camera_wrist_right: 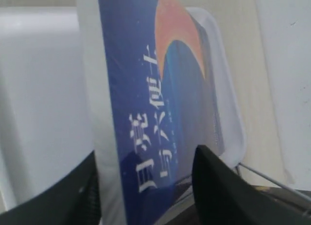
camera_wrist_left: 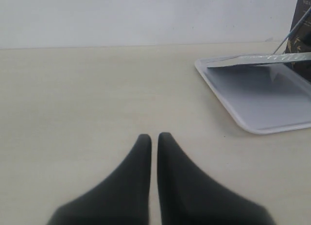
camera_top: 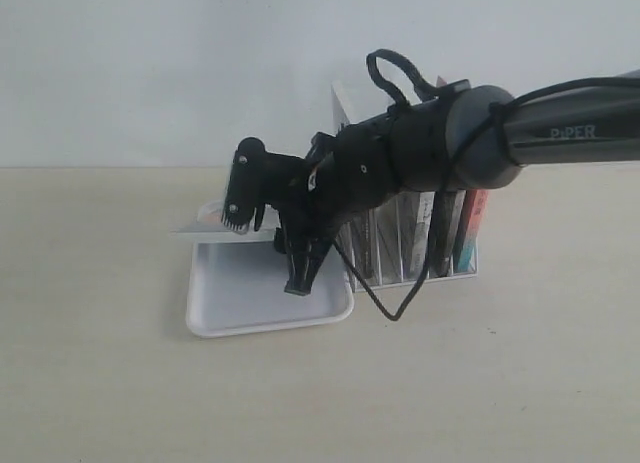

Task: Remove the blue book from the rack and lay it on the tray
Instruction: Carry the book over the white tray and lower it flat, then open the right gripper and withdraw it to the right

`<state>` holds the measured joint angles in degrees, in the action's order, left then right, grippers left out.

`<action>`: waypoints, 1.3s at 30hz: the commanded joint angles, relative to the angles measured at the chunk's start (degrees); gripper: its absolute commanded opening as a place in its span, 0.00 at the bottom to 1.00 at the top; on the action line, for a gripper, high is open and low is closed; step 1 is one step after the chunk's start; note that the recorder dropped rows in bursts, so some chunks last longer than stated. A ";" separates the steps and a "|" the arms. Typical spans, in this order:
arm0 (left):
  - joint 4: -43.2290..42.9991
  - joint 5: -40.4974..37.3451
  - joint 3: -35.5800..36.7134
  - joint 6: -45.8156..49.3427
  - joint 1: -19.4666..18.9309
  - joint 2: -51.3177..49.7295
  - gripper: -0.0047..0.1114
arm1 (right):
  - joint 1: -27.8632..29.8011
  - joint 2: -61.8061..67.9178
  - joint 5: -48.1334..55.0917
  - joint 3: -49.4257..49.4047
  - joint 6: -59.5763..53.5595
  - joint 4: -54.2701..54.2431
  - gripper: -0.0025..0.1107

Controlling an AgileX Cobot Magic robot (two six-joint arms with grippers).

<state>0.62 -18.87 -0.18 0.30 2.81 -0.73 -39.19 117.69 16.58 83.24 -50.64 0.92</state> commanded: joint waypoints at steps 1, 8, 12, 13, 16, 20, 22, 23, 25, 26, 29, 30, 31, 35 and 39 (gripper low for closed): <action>-0.05 0.81 0.18 0.18 -0.19 0.25 0.08 | 0.38 -2.38 3.68 0.03 1.43 -0.37 0.34; -0.05 0.81 0.18 0.18 -0.19 0.25 0.08 | 0.38 -9.14 11.74 0.03 12.25 -0.37 0.27; -0.05 0.81 0.18 0.18 -0.19 0.25 0.08 | 0.38 -12.69 16.06 0.03 14.43 -0.37 0.27; -0.05 0.81 0.18 0.18 -0.19 0.25 0.08 | 0.38 -13.52 17.18 0.03 15.54 -0.37 0.27; -0.05 0.81 0.18 0.18 -0.19 0.25 0.08 | 0.38 -15.65 20.14 0.03 20.68 -0.37 0.27; -0.05 0.81 0.18 0.18 -0.19 0.25 0.08 | 0.38 -18.01 23.14 0.03 26.01 -0.37 0.09; -0.05 0.81 0.18 0.18 -0.19 0.25 0.08 | 0.38 -19.14 24.33 0.03 26.18 -0.37 0.02; -0.05 0.81 0.18 0.18 -0.19 0.25 0.08 | 0.38 -19.58 24.75 0.03 26.18 -0.37 0.02; -0.05 0.81 0.18 0.18 -0.19 0.25 0.08 | 0.38 -20.54 25.62 0.03 26.61 -0.37 0.02; -0.05 0.81 0.18 0.18 -0.19 0.25 0.08 | 0.38 -21.07 26.37 0.03 27.30 -0.37 0.02; -0.05 0.81 0.18 0.18 -0.19 0.25 0.08 | 0.38 -22.25 29.59 0.03 28.82 1.30 0.02; -0.05 0.81 0.18 0.18 -0.19 0.25 0.08 | 0.38 -22.40 30.89 0.03 30.26 1.78 0.02; -0.05 0.81 0.18 0.18 -0.19 0.25 0.08 | 0.38 -22.70 32.83 0.03 31.67 2.44 0.02; -0.05 0.81 0.18 0.18 -0.19 0.25 0.08 | 0.38 -23.02 40.40 0.03 33.58 3.91 0.02; -0.05 0.81 0.18 0.18 -0.19 0.25 0.08 | 0.38 -23.74 42.47 0.03 33.81 4.00 0.02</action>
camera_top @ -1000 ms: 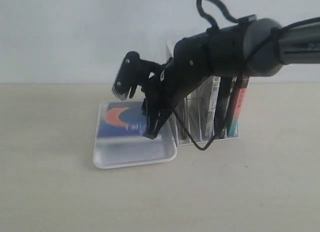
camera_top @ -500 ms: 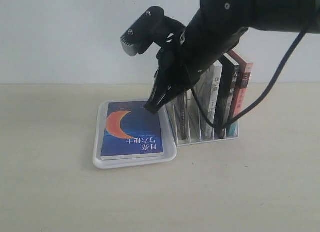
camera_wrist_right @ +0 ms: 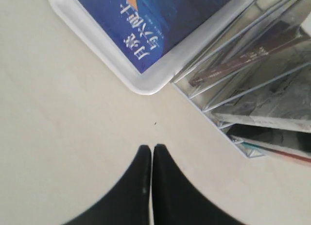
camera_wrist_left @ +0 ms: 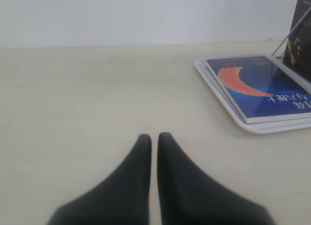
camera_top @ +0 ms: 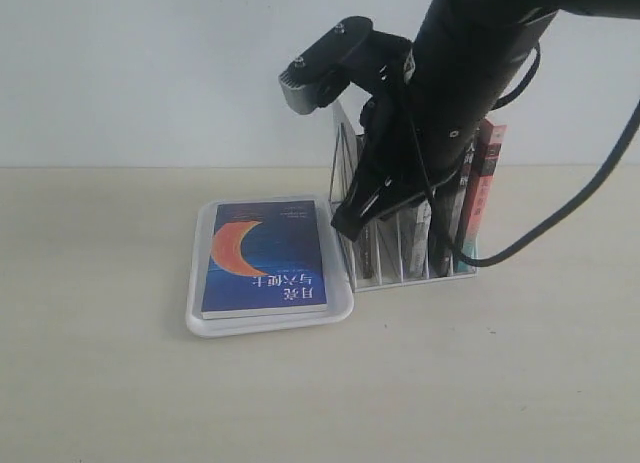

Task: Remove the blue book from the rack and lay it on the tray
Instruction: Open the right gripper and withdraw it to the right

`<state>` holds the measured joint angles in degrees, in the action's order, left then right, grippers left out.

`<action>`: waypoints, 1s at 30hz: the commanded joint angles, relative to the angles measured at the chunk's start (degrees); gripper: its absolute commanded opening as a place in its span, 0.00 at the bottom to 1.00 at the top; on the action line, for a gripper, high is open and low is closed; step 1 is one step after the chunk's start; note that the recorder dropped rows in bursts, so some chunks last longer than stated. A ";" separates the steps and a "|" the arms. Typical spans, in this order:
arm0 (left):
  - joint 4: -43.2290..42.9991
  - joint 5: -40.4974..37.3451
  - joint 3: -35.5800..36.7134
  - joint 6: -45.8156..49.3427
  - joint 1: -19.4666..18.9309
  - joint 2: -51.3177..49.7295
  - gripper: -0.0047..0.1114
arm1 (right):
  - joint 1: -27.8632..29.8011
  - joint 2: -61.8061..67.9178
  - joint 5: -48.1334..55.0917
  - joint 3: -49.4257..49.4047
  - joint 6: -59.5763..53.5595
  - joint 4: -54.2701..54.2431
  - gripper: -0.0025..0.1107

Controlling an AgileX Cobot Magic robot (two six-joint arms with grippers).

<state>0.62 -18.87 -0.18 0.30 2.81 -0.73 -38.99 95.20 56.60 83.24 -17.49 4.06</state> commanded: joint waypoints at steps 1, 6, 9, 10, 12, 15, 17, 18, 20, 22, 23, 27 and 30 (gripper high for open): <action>-0.05 0.81 0.18 0.18 -0.19 0.25 0.08 | 0.18 -1.58 2.73 0.03 1.34 0.86 0.02; -0.05 0.81 0.18 0.18 -0.19 0.25 0.08 | 0.18 -4.49 0.98 -2.31 4.05 0.86 0.02; -0.05 0.81 0.18 0.18 -0.19 0.25 0.08 | 0.18 -7.28 -3.01 -6.92 4.28 1.21 0.02; -0.05 0.81 0.18 0.18 -0.19 0.25 0.08 | 0.31 -8.23 -5.02 -8.80 5.17 1.86 0.02; -0.05 0.81 0.18 0.18 -0.19 0.25 0.08 | 1.09 -10.11 -8.00 -12.72 6.94 2.45 0.02; -0.05 0.81 0.18 0.18 -0.19 0.25 0.08 | 3.50 -12.79 -14.69 -19.07 10.98 2.66 0.02; -0.05 0.81 0.18 0.18 -0.19 0.25 0.08 | 5.99 -14.40 -19.82 -23.33 13.14 2.66 0.02; -0.05 0.81 0.18 0.18 -0.19 0.25 0.08 | 7.30 -15.18 -22.96 -25.55 14.55 2.66 0.02; -0.05 0.81 0.18 0.18 -0.19 0.25 0.08 | 9.32 -16.27 -27.15 -29.08 17.49 2.66 0.02; -0.05 0.81 0.18 0.18 -0.19 0.25 0.08 | 10.15 -16.72 -27.23 -30.64 20.61 2.52 0.02; -0.05 0.81 0.18 0.18 -0.19 0.25 0.08 | 10.36 -16.72 -26.14 -30.76 20.61 2.52 0.02; -0.05 0.81 0.18 0.18 -0.19 0.25 0.08 | 10.46 -16.72 -24.40 -30.76 20.61 2.52 0.02; -0.05 0.81 0.18 0.18 -0.19 0.25 0.08 | 10.46 -16.72 -25.65 -30.76 20.61 2.52 0.02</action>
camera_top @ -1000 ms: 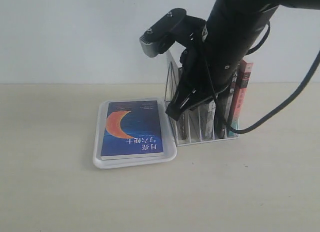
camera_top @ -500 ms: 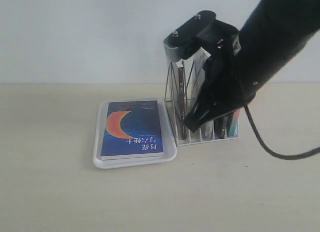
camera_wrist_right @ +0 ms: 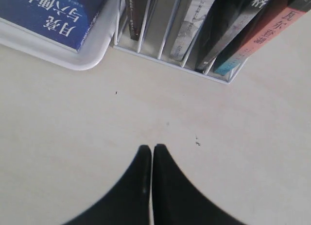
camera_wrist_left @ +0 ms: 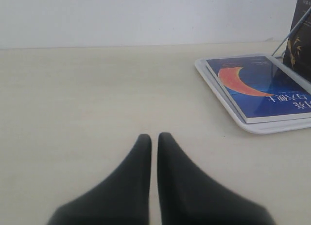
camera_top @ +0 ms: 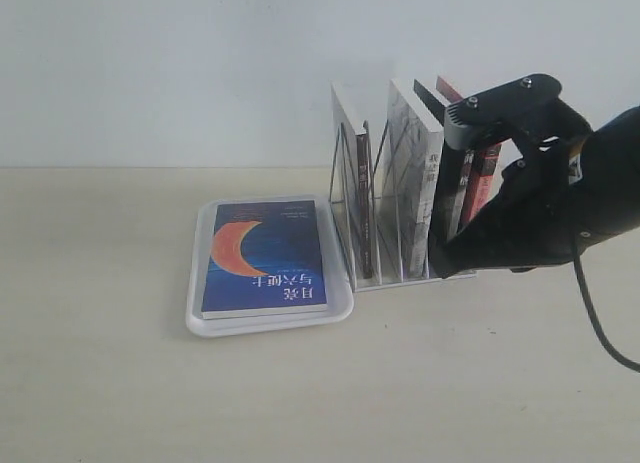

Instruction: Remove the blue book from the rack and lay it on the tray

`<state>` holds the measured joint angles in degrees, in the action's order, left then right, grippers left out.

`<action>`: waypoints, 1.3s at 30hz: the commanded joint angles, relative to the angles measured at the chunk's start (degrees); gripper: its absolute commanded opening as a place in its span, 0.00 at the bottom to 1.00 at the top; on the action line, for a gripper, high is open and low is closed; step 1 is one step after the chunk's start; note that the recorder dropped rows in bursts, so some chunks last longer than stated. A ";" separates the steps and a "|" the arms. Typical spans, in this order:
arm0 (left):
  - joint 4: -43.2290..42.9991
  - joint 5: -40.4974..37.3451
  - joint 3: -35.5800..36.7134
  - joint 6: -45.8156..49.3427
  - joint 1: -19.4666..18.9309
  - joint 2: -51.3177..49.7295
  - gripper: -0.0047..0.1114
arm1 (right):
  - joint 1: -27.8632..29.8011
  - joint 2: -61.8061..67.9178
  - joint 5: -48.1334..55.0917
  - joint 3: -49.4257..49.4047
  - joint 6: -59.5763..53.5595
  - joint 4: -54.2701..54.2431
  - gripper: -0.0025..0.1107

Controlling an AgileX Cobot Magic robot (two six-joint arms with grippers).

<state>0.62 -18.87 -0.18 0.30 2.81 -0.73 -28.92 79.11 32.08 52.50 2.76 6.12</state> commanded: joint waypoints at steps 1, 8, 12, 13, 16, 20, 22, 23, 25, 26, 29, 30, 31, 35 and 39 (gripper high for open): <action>-0.05 0.81 0.18 0.18 -0.19 0.25 0.08 | 0.39 -0.63 -1.85 -0.02 0.35 0.46 0.02; -0.05 0.81 0.18 0.18 -0.19 0.25 0.08 | 0.39 -0.63 -2.41 -0.02 0.35 0.46 0.02; -0.05 0.81 0.18 0.18 -0.19 0.25 0.08 | 0.39 -5.15 -2.27 -0.02 0.24 0.44 0.02; -0.05 0.81 0.18 0.18 -0.19 0.25 0.08 | 0.39 -6.97 -2.52 -0.02 -0.02 0.84 0.02; -0.05 0.81 0.18 0.18 -0.19 0.25 0.08 | 0.39 -17.59 -2.94 -0.02 0.04 0.21 0.02; -0.05 0.81 0.18 0.18 -0.19 0.25 0.08 | 0.39 -30.15 -3.06 -0.14 0.04 -0.06 0.02; -0.05 0.81 0.18 0.18 -0.19 0.25 0.08 | 0.39 -35.13 -4.05 -1.38 -1.00 0.86 0.02; -0.05 0.81 0.18 0.18 -0.19 0.25 0.08 | 0.39 -38.72 -4.04 -2.57 -1.80 1.75 0.02; -0.05 0.81 0.18 0.18 -0.19 0.25 0.08 | 0.50 -43.59 -4.04 -5.64 -2.02 3.30 0.02; -0.05 0.81 0.18 0.18 -0.19 0.25 0.08 | 0.98 -46.82 -4.04 -7.81 -2.02 3.56 0.02; -0.05 0.81 0.18 0.18 -0.19 0.25 0.08 | 4.41 -56.18 -4.04 -15.20 -1.32 3.42 0.02; -0.05 0.81 0.18 0.18 -0.19 0.25 0.08 | 8.11 -61.94 -4.73 -19.99 -0.56 2.66 0.02; -0.05 0.81 0.18 0.18 -0.19 0.25 0.08 | 9.73 -64.07 -5.88 -21.73 -0.06 2.14 0.02; -0.05 0.81 0.18 0.18 -0.19 0.25 0.08 | 17.65 -76.01 -12.80 -31.49 2.15 1.66 0.02; -0.05 0.81 0.18 0.18 -0.19 0.27 0.08 | 19.79 -79.11 -13.77 -41.18 7.48 1.14 0.02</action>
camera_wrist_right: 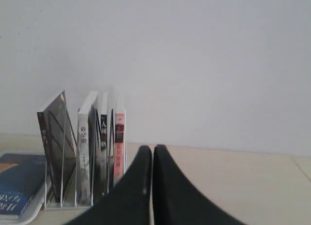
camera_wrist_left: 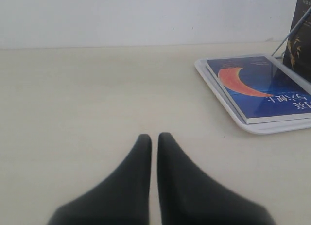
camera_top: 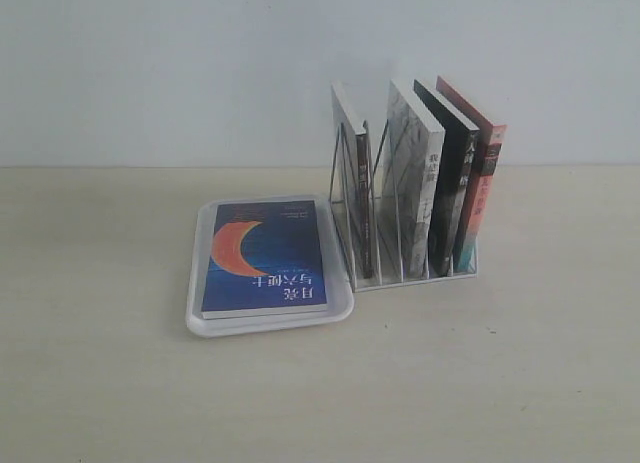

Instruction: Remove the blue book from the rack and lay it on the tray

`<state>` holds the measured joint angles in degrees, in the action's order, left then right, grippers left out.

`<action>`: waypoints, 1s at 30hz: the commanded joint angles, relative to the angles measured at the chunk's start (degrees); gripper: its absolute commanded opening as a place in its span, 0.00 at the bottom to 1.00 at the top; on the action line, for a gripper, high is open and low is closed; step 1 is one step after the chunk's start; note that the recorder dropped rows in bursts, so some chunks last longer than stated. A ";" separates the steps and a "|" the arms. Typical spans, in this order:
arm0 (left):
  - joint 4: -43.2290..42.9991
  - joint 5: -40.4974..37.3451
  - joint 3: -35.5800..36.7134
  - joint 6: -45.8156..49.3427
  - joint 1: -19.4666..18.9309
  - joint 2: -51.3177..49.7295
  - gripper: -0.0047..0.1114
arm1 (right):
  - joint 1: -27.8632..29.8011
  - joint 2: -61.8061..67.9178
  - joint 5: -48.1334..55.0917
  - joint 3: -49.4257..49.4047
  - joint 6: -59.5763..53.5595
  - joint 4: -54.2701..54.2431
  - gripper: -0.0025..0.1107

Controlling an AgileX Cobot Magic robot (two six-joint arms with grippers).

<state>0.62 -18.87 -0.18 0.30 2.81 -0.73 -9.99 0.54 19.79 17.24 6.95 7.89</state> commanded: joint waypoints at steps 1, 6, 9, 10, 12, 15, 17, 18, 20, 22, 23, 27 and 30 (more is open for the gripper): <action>-0.05 0.81 0.18 0.18 -0.19 0.27 0.08 | 0.85 -0.54 -2.60 -7.61 3.93 -1.03 0.02; -0.05 0.81 0.18 0.18 -0.19 0.27 0.08 | 0.85 -0.54 -8.50 -17.24 4.64 -3.16 0.02; -0.05 0.81 0.18 0.18 -0.19 0.27 0.08 | 0.85 -0.54 -5.34 -17.24 4.25 -3.16 0.02; -0.05 0.81 0.18 0.18 -0.19 0.27 0.08 | 0.85 -0.54 -4.63 -17.24 4.12 -3.16 0.02; -0.05 0.81 0.18 0.18 -0.19 0.27 0.08 | 0.85 -0.54 -1.93 -17.24 3.99 -3.16 0.02; -0.05 0.81 0.18 0.18 -0.19 0.27 0.08 | 0.85 -0.54 0.31 -17.24 3.37 -2.93 0.02; -0.05 0.81 0.18 0.18 -0.19 0.27 0.08 | 0.85 -0.54 0.31 -17.24 2.79 -2.93 0.02; -0.05 0.81 0.18 0.18 -0.19 0.27 0.08 | 0.85 -0.54 0.31 -17.24 2.69 -2.93 0.02; -0.05 0.81 0.18 0.18 -0.19 0.27 0.08 | 0.85 -0.54 0.21 -17.24 2.57 -2.93 0.02; -0.05 0.81 0.18 0.18 -0.19 0.27 0.08 | 0.85 -0.54 0.21 -17.24 2.44 -2.66 0.02; -0.05 0.81 0.18 0.18 -0.19 0.27 0.08 | 0.85 -0.54 0.21 -17.24 2.14 -2.52 0.02; -0.05 0.81 0.18 0.18 -0.19 0.27 0.08 | 0.85 -0.54 0.10 -17.24 -0.68 -2.52 0.02; -0.05 0.81 0.18 0.18 -0.19 0.27 0.08 | 0.85 -0.54 0.10 -17.24 -2.90 -2.66 0.02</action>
<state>0.62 -18.87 -0.18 0.30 2.81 -0.73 -9.32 0.31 20.21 0.02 6.17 5.05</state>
